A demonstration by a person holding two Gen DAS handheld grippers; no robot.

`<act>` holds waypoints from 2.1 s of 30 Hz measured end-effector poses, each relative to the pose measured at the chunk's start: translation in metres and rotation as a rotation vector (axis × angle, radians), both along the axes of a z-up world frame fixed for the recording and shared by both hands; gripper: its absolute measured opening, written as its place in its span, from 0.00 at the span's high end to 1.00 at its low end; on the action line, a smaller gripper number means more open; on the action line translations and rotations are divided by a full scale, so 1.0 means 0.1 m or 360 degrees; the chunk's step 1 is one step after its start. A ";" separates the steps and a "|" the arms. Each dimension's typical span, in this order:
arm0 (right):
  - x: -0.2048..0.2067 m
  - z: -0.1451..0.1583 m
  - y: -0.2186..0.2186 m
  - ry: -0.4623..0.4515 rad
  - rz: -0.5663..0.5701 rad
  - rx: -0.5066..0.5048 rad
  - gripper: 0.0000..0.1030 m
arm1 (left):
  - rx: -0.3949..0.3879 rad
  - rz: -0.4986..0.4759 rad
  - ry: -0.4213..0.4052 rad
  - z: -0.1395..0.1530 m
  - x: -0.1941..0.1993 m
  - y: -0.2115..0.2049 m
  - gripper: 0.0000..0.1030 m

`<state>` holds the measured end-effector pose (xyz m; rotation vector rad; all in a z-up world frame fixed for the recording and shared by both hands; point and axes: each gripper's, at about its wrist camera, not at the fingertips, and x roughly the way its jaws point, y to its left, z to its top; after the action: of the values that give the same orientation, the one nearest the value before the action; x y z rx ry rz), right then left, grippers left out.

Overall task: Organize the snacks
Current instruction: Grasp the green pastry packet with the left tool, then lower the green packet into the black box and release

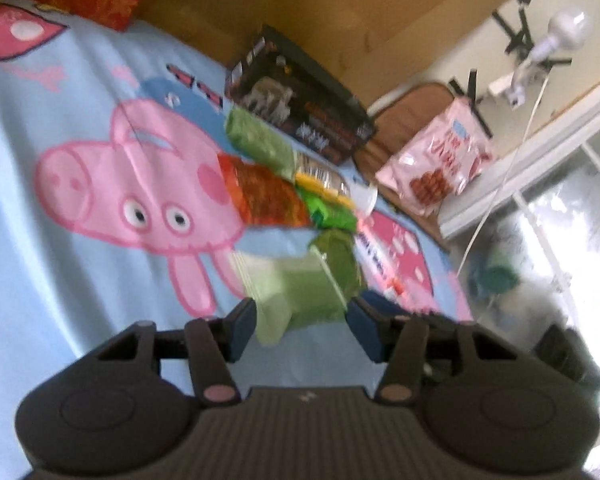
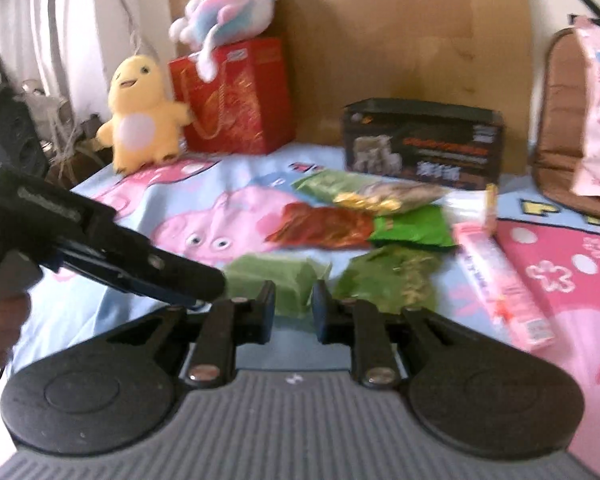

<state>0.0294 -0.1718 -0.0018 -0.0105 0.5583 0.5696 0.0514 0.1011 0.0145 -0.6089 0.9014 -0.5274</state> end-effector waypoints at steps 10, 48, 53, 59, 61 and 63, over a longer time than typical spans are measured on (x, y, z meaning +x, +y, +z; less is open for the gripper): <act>-0.08 -0.18 0.15 -0.0024 0.0097 -0.0230 0.65 | -0.0015 -0.0096 0.0088 -0.12 0.13 -0.17 0.47; 0.66 0.28 0.50 -0.0105 0.0110 0.0053 0.62 | -0.0012 0.0051 -0.0106 0.38 1.03 0.01 0.66; 1.06 0.56 0.34 -0.0227 0.0010 0.0038 0.62 | 0.0062 0.0004 -0.0241 0.73 1.62 -0.30 0.66; 1.91 0.70 0.14 -0.0142 -0.0086 0.0052 0.60 | 0.0157 0.0009 -0.0232 0.70 2.36 -0.64 0.54; 2.19 0.63 0.09 -0.0057 -0.0124 0.0062 0.59 | 0.0207 0.0036 -0.0206 0.62 2.46 -0.67 0.52; 2.32 0.56 0.01 0.0028 -0.0183 0.0076 0.54 | 0.0151 0.0004 -0.0212 0.56 2.39 -0.63 0.51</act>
<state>0.2615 -0.1711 0.0544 0.0712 0.5587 0.4714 0.2905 0.0385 0.0704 -0.4829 0.7949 -0.5140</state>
